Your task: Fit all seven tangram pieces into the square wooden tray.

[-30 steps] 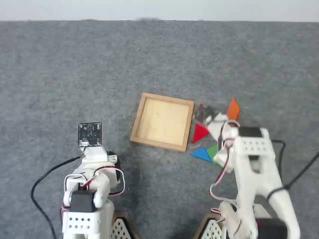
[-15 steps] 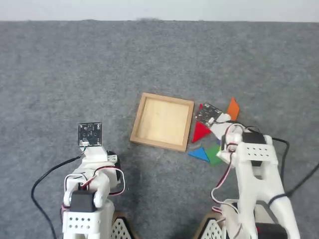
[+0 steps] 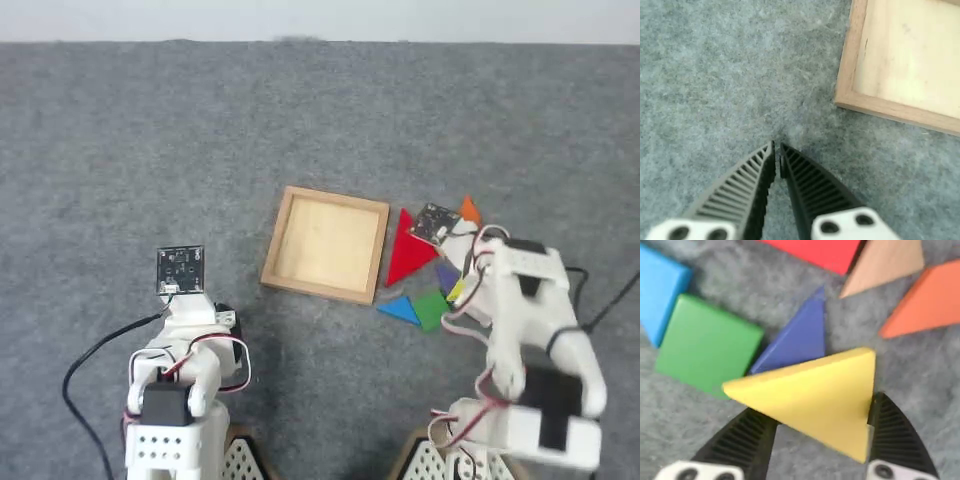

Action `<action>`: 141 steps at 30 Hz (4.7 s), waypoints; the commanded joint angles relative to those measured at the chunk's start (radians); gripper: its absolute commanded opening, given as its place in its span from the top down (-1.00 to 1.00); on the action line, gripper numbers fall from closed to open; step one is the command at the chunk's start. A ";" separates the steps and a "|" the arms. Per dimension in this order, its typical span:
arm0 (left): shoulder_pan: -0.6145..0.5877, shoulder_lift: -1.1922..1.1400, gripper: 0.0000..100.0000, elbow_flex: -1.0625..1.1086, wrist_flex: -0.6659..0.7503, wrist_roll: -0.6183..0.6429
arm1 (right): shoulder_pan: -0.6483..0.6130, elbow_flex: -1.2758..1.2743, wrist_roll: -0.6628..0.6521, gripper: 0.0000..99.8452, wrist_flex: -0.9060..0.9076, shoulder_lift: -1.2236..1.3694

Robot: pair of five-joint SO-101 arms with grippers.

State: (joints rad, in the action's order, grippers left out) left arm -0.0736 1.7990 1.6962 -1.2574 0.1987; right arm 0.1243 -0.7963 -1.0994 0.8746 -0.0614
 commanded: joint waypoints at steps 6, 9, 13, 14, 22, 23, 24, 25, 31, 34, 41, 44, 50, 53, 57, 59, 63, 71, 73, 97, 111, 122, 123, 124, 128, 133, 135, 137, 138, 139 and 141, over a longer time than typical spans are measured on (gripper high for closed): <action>-0.006 0.020 0.97 -0.013 -0.005 -0.015 | -0.018 0.152 -0.014 0.95 0.048 0.085; -0.006 0.020 0.97 -0.013 -0.005 -0.015 | -0.015 0.152 -0.014 0.95 0.048 0.084; -0.006 0.020 0.97 -0.013 -0.005 -0.015 | -0.016 0.155 -0.014 0.95 0.048 0.082; -0.006 0.020 0.97 -0.013 -0.005 -0.015 | -0.016 0.163 -0.011 0.95 0.050 0.082; -0.006 0.020 0.97 -0.013 -0.005 -0.015 | -0.019 0.298 0.244 0.98 0.059 0.081; -0.006 0.020 0.97 -0.013 -0.005 -0.015 | -0.019 0.322 0.305 0.98 0.059 0.081; -0.006 0.020 0.97 -0.013 -0.005 -0.015 | -0.021 0.347 0.364 0.98 0.062 0.081; -0.006 0.020 0.97 -0.013 -0.005 -0.015 | -0.024 0.371 0.413 0.98 0.074 0.079; -0.006 0.020 0.97 -0.013 -0.005 -0.015 | -0.061 0.546 0.621 0.98 0.219 0.079; -0.006 0.020 0.97 -0.013 -0.005 -0.015 | -0.081 0.611 0.658 0.98 0.285 0.079; -0.006 0.020 0.97 -0.013 -0.005 -0.015 | -0.147 0.667 0.652 0.97 0.282 0.091; -0.006 0.020 0.97 -0.013 -0.005 -0.015 | -0.168 0.710 0.574 0.90 0.248 0.094; -0.006 0.020 0.97 -0.013 -0.005 -0.015 | -0.186 0.927 0.470 0.58 0.289 0.254; -0.006 0.020 0.97 -0.013 -0.005 -0.015 | -0.170 1.092 0.488 0.53 0.351 0.423; -0.006 0.020 0.97 -0.013 -0.005 -0.015 | -0.124 1.292 0.822 0.53 0.378 0.624; -0.006 0.020 0.97 -0.013 -0.005 -0.015 | -0.107 1.379 1.020 0.53 0.386 0.690; -0.006 0.020 0.97 -0.013 -0.005 -0.015 | -0.108 1.481 1.315 0.52 0.484 0.763; -0.006 0.020 0.97 -0.013 -0.005 -0.015 | -0.128 1.531 1.574 0.25 0.568 0.866; -0.006 0.020 0.97 -0.013 -0.005 -0.015 | -0.140 1.531 1.593 0.22 0.570 0.898; -0.006 0.020 0.97 -0.013 -0.005 -0.015 | -0.222 1.587 1.493 0.59 0.486 1.015; -0.006 0.020 0.97 -0.013 -0.005 -0.015 | -0.176 1.587 1.458 0.81 0.653 0.909; -0.006 0.020 0.97 -0.013 -0.005 -0.015 | -0.183 1.585 1.409 0.86 0.792 0.796; -0.006 0.020 0.97 -0.013 -0.005 -0.015 | -0.185 1.585 1.409 0.86 0.797 0.789; -0.006 0.020 0.97 -0.013 -0.005 -0.015 | -0.185 1.585 1.409 0.86 0.805 0.785; -0.006 0.020 0.97 -0.013 -0.005 -0.015 | -0.186 1.580 1.373 0.86 0.846 0.762; -0.006 0.020 0.97 -0.013 -0.005 -0.015 | -0.236 1.580 1.323 0.88 0.921 0.756; -0.006 0.020 0.97 -0.013 -0.005 -0.015 | -0.255 1.579 1.303 0.93 0.921 0.756; -0.006 0.020 0.97 -0.013 -0.005 -0.015 | -0.277 1.579 1.258 0.94 0.926 0.756; -0.006 0.020 0.97 -0.013 -0.005 -0.015 | -0.283 1.577 1.232 0.94 0.926 0.756; -0.006 0.020 0.97 -0.013 -0.005 -0.015 | -0.289 1.568 1.212 0.94 0.926 0.756; -0.006 0.020 0.97 -0.013 -0.005 -0.015 | -0.305 1.534 1.177 0.90 0.926 0.754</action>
State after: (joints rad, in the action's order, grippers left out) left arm -0.0736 1.7990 1.6962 -1.2574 0.1987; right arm -0.1596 0.7534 0.1373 1.7522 0.7841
